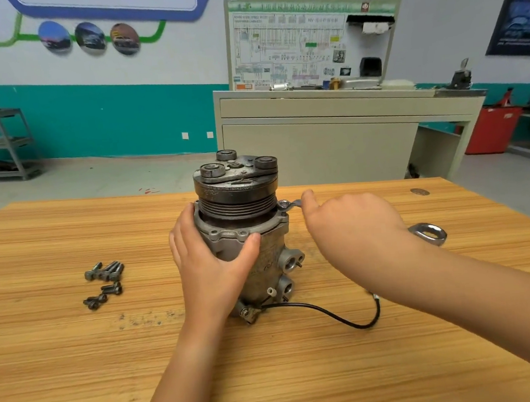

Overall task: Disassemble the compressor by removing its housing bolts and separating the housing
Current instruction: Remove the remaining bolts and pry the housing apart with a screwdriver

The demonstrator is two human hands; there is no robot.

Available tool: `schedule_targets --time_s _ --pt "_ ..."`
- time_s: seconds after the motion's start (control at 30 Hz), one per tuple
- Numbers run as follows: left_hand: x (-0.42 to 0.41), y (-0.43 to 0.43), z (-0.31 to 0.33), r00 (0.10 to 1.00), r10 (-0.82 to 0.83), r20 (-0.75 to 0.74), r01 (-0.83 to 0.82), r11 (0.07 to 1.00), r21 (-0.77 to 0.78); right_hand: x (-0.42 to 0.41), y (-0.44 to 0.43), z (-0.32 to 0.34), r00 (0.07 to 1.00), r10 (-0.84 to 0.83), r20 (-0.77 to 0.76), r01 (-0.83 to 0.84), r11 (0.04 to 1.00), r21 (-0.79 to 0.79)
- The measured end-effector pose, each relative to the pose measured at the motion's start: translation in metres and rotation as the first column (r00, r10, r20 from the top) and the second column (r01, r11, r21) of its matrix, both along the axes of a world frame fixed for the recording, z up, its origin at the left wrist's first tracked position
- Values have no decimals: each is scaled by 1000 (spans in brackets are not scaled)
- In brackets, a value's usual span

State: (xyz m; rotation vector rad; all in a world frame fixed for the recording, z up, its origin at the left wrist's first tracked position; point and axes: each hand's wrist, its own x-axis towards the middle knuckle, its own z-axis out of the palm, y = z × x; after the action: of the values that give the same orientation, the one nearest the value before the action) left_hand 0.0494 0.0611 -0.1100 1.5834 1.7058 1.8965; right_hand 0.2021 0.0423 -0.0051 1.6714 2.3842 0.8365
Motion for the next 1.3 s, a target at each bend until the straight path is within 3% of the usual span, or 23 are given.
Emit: schedule_targets --time_s 0.13,0.4,0.6,0.77,0.97,1.03,1.13,1.23,1.3 --pt "-3 0 4 999 -42 31 44 998 -48 -3 0 -7 993 39 112 -44 998 39" --pt "-1 2 5 999 -47 23 48 997 -54 25 24 17 987 162 20 -161 986 -36" --pt "-5 2 4 999 -39 -34 37 996 -82 22 19 5 987 137 80 -129 987 -98" --pt "-7 1 5 997 -49 -55 42 993 -113 20 17 8 978 206 41 -204 978 -48" --pt "-8 1 7 996 -58 -62 50 991 -125 52 69 6 932 302 202 -302 953 -32" --pt "-9 1 9 996 -61 -62 52 989 -140 57 89 1 921 339 191 -345 939 -6" --pt "-7 0 10 996 -65 -53 56 987 -150 48 113 -8 892 446 71 -450 890 69" --pt "-5 -2 9 996 -80 -40 73 986 -147 31 128 -16 753 655 -64 -611 732 303" --pt "-5 -2 9 996 -82 -34 76 987 -139 16 131 -24 669 732 -126 -629 649 429"
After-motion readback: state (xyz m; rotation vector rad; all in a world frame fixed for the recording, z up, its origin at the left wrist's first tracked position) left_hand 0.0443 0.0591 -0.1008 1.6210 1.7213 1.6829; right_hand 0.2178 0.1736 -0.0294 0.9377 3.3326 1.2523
